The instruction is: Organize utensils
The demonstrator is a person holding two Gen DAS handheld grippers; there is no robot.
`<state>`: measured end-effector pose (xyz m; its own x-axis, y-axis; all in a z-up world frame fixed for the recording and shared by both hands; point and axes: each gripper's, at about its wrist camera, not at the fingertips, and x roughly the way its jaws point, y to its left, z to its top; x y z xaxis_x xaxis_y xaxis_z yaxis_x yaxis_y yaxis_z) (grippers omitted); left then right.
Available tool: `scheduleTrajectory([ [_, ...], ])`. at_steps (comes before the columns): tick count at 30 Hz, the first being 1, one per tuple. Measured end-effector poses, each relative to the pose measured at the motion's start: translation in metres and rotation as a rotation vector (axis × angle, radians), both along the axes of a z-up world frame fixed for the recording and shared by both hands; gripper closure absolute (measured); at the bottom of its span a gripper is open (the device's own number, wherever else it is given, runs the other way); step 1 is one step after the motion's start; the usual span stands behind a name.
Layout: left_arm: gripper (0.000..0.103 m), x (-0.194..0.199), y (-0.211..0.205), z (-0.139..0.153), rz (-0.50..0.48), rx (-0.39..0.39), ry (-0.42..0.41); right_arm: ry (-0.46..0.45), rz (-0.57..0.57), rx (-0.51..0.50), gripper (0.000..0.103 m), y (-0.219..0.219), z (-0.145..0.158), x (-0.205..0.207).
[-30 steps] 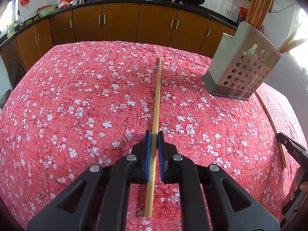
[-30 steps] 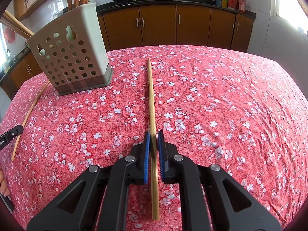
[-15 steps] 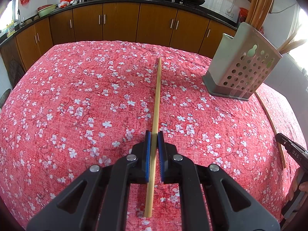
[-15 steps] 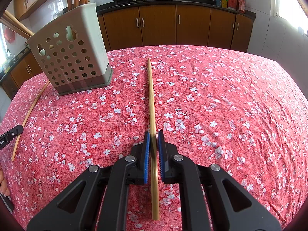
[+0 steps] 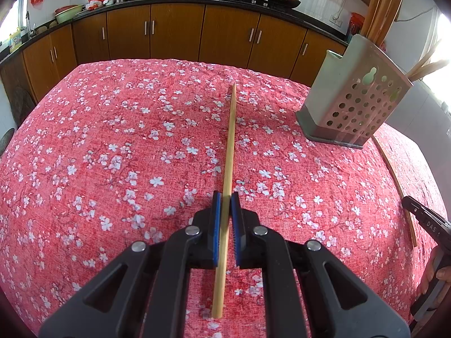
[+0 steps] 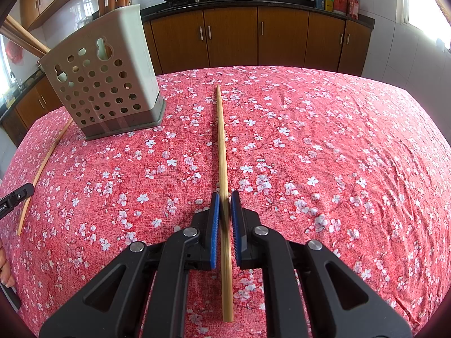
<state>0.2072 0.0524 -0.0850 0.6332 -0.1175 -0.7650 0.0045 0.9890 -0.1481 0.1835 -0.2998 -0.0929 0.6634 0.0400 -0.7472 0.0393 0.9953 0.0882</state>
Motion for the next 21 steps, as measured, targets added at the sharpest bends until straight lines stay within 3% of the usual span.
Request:
scheduleTrajectory([
  [6,0.093,0.000,-0.002,0.000,0.002,0.002,0.000,0.000,0.000,0.000,0.093,0.000,0.001,0.001],
  [11,0.090,-0.005,-0.011,0.001,-0.034,0.071,0.001,-0.001,0.002,0.022,0.093,-0.003,0.001,-0.002],
  [21,0.090,-0.018,-0.012,0.000,-0.038,0.079,0.001,-0.001,0.002,0.025,0.094,-0.003,0.002,-0.009],
])
